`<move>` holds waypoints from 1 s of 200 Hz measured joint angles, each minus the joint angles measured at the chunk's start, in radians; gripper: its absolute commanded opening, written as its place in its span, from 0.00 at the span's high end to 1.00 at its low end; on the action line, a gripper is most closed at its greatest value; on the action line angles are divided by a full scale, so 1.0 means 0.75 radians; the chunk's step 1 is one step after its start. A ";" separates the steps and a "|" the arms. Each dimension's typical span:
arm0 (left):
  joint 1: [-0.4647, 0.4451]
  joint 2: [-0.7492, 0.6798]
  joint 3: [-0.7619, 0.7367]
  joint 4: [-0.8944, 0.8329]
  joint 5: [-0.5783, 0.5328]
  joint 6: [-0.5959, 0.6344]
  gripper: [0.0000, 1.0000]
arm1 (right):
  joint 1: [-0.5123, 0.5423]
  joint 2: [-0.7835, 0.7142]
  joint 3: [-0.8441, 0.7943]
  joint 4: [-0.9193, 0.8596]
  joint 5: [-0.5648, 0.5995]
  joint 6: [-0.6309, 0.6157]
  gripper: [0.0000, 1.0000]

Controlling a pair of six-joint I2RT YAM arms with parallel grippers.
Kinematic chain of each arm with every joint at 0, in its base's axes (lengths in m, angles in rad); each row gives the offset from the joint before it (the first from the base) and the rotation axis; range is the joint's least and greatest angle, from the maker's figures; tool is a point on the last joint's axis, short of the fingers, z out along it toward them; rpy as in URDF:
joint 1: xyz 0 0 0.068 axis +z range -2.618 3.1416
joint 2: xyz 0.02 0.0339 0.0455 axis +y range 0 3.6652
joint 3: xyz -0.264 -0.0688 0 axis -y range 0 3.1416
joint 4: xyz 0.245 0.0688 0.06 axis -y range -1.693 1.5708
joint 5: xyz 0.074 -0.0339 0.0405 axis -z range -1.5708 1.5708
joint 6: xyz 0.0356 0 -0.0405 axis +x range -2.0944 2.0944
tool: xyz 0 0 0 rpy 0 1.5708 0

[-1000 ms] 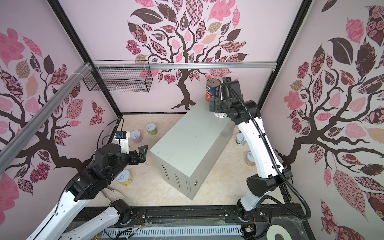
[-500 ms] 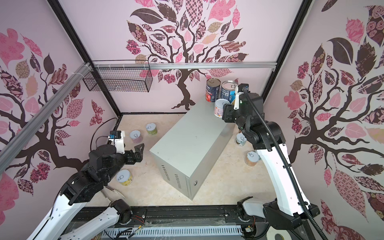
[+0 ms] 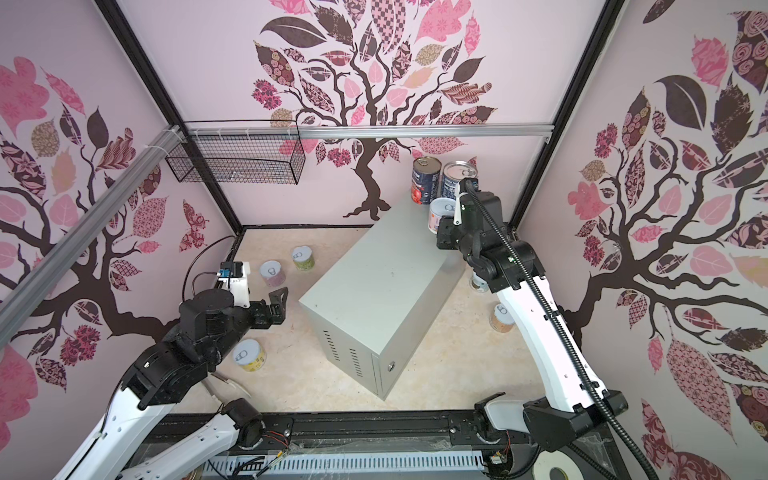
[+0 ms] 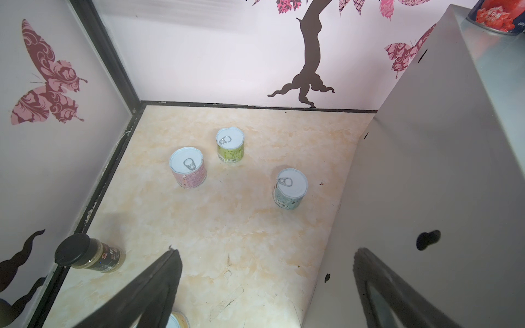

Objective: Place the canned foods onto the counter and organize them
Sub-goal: 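Set the pink can down in front of the tall cans and release, then draw the right gripper back down while the left arm reaches toward the far cans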

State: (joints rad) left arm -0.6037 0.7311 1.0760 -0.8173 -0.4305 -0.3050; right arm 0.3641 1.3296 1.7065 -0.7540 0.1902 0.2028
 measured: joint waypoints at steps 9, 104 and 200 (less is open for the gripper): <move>0.000 0.003 0.000 0.000 -0.004 0.000 0.02 | 0.000 0.012 0.000 0.004 -0.002 0.000 0.59; 0.000 0.017 0.001 0.000 -0.029 0.020 0.02 | -0.006 0.061 0.010 0.027 -0.043 0.004 0.44; 0.003 0.092 0.188 -0.061 -0.017 0.010 0.02 | -0.008 -0.379 -0.317 0.154 -0.213 0.079 0.27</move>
State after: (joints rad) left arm -0.6018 0.8001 1.2171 -0.8631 -0.4435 -0.2977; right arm 0.3580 1.0454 1.4685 -0.6384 0.0303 0.2619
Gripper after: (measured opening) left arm 0.981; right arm 0.703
